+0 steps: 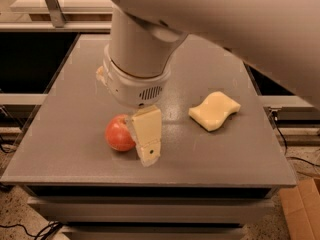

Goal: Move apple near rxbar chocolate

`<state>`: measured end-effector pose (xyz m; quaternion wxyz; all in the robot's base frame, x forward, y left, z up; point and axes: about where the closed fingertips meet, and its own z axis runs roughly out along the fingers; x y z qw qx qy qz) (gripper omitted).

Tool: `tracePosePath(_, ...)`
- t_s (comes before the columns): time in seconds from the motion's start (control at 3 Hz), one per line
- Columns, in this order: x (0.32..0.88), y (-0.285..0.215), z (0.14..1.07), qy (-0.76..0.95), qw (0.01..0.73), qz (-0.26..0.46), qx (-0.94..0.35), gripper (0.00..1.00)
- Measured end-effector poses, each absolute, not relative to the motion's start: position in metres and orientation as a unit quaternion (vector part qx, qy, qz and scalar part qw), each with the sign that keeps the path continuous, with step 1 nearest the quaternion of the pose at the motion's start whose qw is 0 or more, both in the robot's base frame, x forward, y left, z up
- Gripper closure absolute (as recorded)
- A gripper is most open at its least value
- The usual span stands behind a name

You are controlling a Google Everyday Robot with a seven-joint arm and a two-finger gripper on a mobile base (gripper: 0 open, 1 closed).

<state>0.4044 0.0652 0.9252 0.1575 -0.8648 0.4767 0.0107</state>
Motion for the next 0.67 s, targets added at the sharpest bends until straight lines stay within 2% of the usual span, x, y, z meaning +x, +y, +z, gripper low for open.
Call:
tracePosePath(0.33, 0.4191, 0.0907, 0.9125, 0.473, 0.162, 0.014, -0.866, 0.00)
tracePosePath(0.67, 0.4191, 0.0907, 0.9125, 0.473, 0.162, 0.014, -0.866, 0.00)
